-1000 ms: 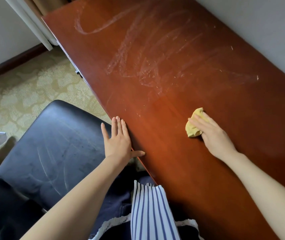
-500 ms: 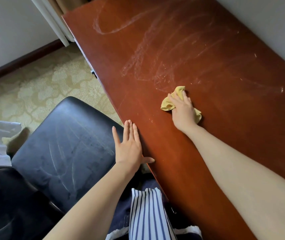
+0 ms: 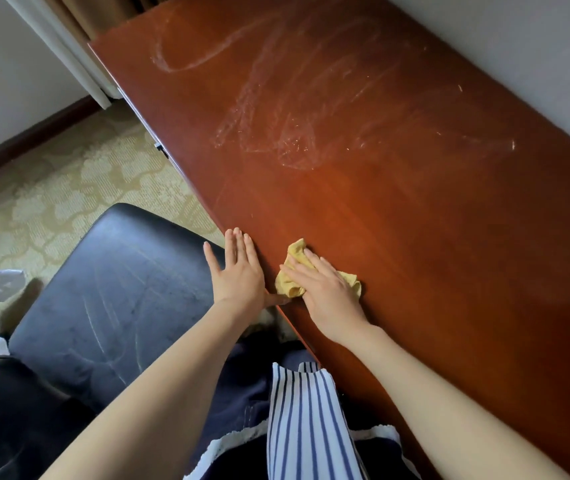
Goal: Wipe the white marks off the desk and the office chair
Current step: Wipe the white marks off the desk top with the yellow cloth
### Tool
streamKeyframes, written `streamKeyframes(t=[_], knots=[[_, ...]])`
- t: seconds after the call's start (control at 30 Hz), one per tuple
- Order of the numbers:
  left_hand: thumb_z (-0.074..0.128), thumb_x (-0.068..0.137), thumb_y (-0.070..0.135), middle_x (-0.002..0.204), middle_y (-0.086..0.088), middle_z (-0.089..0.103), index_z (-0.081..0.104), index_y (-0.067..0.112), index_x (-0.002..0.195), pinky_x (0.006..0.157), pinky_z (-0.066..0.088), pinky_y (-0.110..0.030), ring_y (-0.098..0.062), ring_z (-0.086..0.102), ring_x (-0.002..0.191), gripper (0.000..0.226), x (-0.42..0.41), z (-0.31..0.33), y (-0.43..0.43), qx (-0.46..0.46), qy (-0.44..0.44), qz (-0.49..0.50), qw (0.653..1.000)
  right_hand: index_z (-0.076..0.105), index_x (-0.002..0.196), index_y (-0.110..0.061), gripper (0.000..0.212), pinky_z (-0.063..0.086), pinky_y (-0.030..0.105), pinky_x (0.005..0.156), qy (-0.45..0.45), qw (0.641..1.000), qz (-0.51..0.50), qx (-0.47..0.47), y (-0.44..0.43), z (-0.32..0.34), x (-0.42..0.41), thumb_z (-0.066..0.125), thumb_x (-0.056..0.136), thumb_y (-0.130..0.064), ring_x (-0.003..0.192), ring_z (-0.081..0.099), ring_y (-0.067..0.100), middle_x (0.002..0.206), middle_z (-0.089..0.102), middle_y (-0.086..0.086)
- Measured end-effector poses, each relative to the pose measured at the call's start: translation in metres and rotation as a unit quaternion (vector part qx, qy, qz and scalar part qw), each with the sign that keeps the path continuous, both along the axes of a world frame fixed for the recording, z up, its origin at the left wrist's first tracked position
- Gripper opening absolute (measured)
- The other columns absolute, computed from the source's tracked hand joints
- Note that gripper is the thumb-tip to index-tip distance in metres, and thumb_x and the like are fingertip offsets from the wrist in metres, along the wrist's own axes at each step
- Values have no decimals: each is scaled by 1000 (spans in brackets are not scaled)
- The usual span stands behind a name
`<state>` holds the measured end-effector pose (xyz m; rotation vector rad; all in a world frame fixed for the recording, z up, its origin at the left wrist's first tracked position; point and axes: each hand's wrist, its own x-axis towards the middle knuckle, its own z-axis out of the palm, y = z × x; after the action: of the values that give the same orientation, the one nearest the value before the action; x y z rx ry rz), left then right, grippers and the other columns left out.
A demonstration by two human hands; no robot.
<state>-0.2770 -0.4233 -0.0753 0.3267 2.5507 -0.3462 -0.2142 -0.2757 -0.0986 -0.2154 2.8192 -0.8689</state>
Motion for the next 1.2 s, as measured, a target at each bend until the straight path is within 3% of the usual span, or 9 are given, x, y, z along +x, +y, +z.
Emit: streamKeyframes(t=[0.13, 0.27, 0.43, 0.6, 0.73, 0.8, 0.97, 1.1, 1.2], knots=[[44, 68, 84, 156, -19, -17, -16, -3, 146, 109, -10, -62, -30, -21, 143, 131, 1, 0, -2, 13, -3, 8, 1000, 35, 143, -35, 60, 9, 26, 118, -21, 1000, 1, 20, 32, 1, 45, 40, 95, 0, 144, 6, 4, 151, 30, -14], [44, 68, 83, 156, -18, -17, -16, -3, 146, 110, -8, -62, -31, -21, 143, 131, 1, 0, -2, 32, -7, 10, 999, 33, 142, -40, 60, 16, 31, 118, -32, 995, -65, 68, 76, 3, 59, 42, 96, -3, 143, 10, 4, 151, 28, -14], [45, 70, 82, 157, -16, -16, -13, 0, 147, 109, -7, -63, -32, -20, 143, 127, -1, -2, -6, 58, -9, 8, 998, 38, 142, -32, 58, 15, 31, 118, -27, 983, -144, 111, 127, 7, 32, 42, 95, 1, 143, 16, 10, 151, 31, -8], [48, 73, 78, 159, -5, -14, -5, 11, 151, 111, -1, -61, -33, -16, 144, 116, -9, -3, -27, 125, -23, 10, 992, 43, 140, -31, 50, 27, 41, 113, -66, 956, -277, 69, 143, 14, -17, 39, 98, -5, 143, 20, 21, 154, 27, 2], [55, 77, 69, 159, -3, -13, 2, 14, 151, 112, 4, -59, -32, -11, 145, 107, 1, -6, -35, 180, 8, 4, 984, 41, 142, -27, 45, 16, 39, 115, -69, 921, -379, 52, 110, 16, -40, 38, 101, -10, 145, 12, 25, 156, 19, 8], [55, 81, 65, 159, -3, -12, 6, 15, 152, 112, 5, -58, -31, -10, 145, 99, 9, -9, -35, 196, 22, -3, 980, 41, 142, -23, 44, 13, 36, 116, -60, 929, -362, 44, 88, 15, -43, 40, 100, -10, 145, 11, 25, 155, 22, 7], [52, 92, 46, 160, -2, -8, 12, 16, 151, 114, -1, -53, -27, -12, 146, 77, 25, -14, -34, 254, 34, 7, 967, 38, 141, -36, 50, 17, 35, 114, -68, 955, -288, 21, 32, 3, -25, 42, 98, -11, 144, 13, 22, 157, 19, -1], [52, 93, 43, 160, -1, -5, 13, 18, 151, 114, -3, -53, -27, -12, 146, 74, 27, -13, -35, 281, 28, -5, 959, 47, 138, -25, 50, 6, 25, 115, 17, 977, -212, 5, -5, -4, 16, 46, 94, -3, 143, 18, 16, 147, 41, -4], [54, 91, 49, 160, 0, -6, 10, 21, 152, 113, -2, -55, -26, -14, 145, 80, 22, -10, -36, 275, 15, -79, 958, 53, 134, -19, 50, 8, 27, 116, 41, 974, -221, -4, -21, -3, 52, 50, 89, 2, 141, 26, 19, 141, 48, -1]])
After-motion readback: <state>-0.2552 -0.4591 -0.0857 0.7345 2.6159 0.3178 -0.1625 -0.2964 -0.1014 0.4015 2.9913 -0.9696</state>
